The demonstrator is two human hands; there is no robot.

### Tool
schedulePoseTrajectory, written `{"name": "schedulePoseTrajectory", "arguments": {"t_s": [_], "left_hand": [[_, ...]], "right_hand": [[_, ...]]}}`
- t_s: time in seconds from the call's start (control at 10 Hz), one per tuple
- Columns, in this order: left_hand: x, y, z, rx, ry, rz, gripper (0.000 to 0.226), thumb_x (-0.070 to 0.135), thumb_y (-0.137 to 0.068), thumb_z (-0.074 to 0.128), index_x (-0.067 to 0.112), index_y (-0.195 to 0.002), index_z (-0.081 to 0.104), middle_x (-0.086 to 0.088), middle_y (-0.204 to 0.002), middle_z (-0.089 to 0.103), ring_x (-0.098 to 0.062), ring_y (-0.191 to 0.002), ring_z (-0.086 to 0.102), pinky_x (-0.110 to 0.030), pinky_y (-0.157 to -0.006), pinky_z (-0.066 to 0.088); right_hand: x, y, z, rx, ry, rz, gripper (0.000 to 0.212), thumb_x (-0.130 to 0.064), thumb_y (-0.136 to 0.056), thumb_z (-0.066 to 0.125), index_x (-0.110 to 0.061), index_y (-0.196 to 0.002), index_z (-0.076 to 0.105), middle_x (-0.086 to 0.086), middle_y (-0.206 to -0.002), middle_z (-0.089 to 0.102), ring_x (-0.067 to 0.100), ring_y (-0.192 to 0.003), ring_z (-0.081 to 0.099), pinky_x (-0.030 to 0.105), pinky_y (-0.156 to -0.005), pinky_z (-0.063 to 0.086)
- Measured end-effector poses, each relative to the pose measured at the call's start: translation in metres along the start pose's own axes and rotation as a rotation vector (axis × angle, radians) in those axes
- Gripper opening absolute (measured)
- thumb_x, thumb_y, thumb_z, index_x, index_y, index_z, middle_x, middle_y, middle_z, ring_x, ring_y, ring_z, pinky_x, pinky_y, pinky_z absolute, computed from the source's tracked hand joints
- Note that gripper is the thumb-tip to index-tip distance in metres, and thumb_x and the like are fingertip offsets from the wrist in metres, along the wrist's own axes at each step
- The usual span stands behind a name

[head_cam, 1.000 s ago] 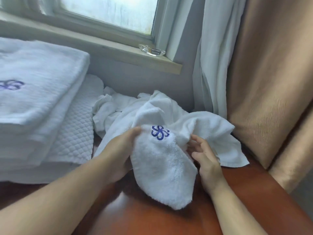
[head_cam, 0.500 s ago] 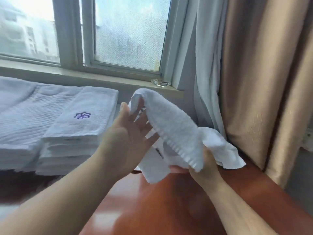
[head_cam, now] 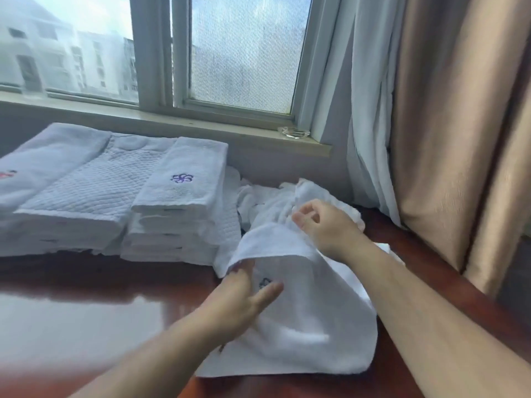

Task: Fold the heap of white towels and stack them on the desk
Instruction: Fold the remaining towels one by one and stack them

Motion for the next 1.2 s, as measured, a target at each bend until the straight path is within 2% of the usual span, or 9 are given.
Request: {"name": "schedulePoseTrajectory", "arguments": {"t_s": [0.2,0.3,0.4,0.5,0.7,0.8,0.9,1.1,1.2], "left_hand": [[-0.019,-0.006,0.036,0.045,-0.596,0.041,0.083,0.076,-0.079,0.038,0.038,-0.151,0.021,0.009,-0.153,0.039,-0.024,-0.137,0.041,-0.041,-0.108,0.037],[-0.015,-0.016,0.036,0.051,-0.657,-0.045,0.077,0.073,-0.079,0.033,0.04,-0.148,0.022,0.008,-0.152,0.041,-0.027,-0.132,0.046,-0.044,-0.1,0.042],[-0.005,-0.021,0.032,-0.008,-0.74,-0.161,0.094,0.088,-0.074,0.033,0.036,-0.151,0.022,0.003,-0.15,0.043,-0.03,-0.131,0.047,-0.051,-0.101,0.042],[0.006,-0.016,0.014,-0.129,-0.935,-0.284,0.102,0.093,-0.069,0.034,0.032,-0.151,0.026,-0.001,-0.14,0.054,-0.033,-0.124,0.052,-0.053,-0.099,0.038],[0.019,-0.029,0.03,-0.124,-0.554,0.097,0.037,0.035,-0.093,0.045,0.024,-0.127,0.055,-0.001,-0.128,0.058,-0.024,-0.12,0.056,-0.031,-0.091,0.044],[0.01,-0.03,0.057,-0.19,-0.396,-0.062,0.068,0.07,-0.093,0.032,0.033,-0.149,0.023,-0.005,-0.15,0.038,-0.03,-0.138,0.038,-0.047,-0.114,0.028],[-0.006,-0.022,0.073,-0.103,-0.651,-0.079,0.083,0.09,-0.077,0.012,0.049,-0.149,0.003,0.001,-0.157,0.027,-0.03,-0.142,0.029,-0.066,-0.113,0.01],[-0.015,-0.024,0.072,-0.029,-0.683,-0.11,0.092,0.092,-0.069,0.004,0.046,-0.146,0.022,0.012,-0.154,0.022,-0.029,-0.137,0.034,-0.069,-0.104,0.014],[-0.001,-0.039,0.067,0.048,-0.766,-0.15,0.078,0.079,-0.083,0.004,0.039,-0.133,0.048,0.006,-0.141,0.045,-0.031,-0.125,0.046,-0.065,-0.099,0.021]], "right_hand": [[0.095,0.078,0.022,-0.007,-0.039,0.04,0.059,-0.094,-0.072,0.037,-0.044,-0.085,0.067,-0.03,-0.086,0.067,-0.011,-0.084,0.061,0.023,-0.074,0.045],[0.13,0.1,0.031,-0.091,0.085,-0.066,0.088,-0.095,-0.068,0.047,-0.038,-0.134,0.059,-0.026,-0.137,0.055,-0.006,-0.13,0.046,0.033,-0.111,0.038],[0.141,0.095,0.035,-0.077,0.138,-0.093,0.05,-0.055,-0.084,0.068,-0.038,-0.13,0.063,-0.022,-0.134,0.059,0.002,-0.131,0.05,0.03,-0.109,0.039],[0.129,0.08,0.02,0.014,0.001,-0.027,0.016,-0.038,-0.096,0.064,-0.031,-0.083,0.071,-0.018,-0.083,0.072,0.007,-0.086,0.067,0.026,-0.072,0.05],[0.07,0.02,-0.051,-0.605,0.261,0.144,0.041,-0.075,-0.079,0.065,-0.039,-0.095,0.075,-0.015,-0.095,0.076,0.004,-0.089,0.071,0.029,-0.085,0.052],[0.065,-0.019,-0.059,-0.378,0.693,0.175,0.034,-0.059,-0.078,0.074,-0.029,-0.093,0.07,-0.004,-0.093,0.073,0.021,-0.094,0.067,0.036,-0.084,0.049],[0.068,-0.023,-0.042,0.466,0.936,-0.044,0.019,-0.032,-0.089,0.067,-0.02,-0.103,0.063,0.005,-0.101,0.061,0.03,-0.1,0.055,0.041,-0.086,0.038],[0.113,0.064,0.03,0.03,0.411,0.062,0.039,-0.033,-0.096,0.053,-0.018,-0.06,0.053,-0.008,-0.067,0.054,0.018,-0.071,0.055,0.029,-0.06,0.037],[0.138,0.077,0.021,0.082,0.675,0.223,0.021,-0.025,-0.099,0.043,-0.02,-0.087,0.06,0.0,-0.097,0.06,0.021,-0.093,0.056,0.029,-0.071,0.038]]}}
Point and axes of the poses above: each hand's wrist, its own y-axis away from the middle knuckle, its own z-axis out of the palm, x = y × z, the point moved 1 cm from there along -y, towards the middle knuckle
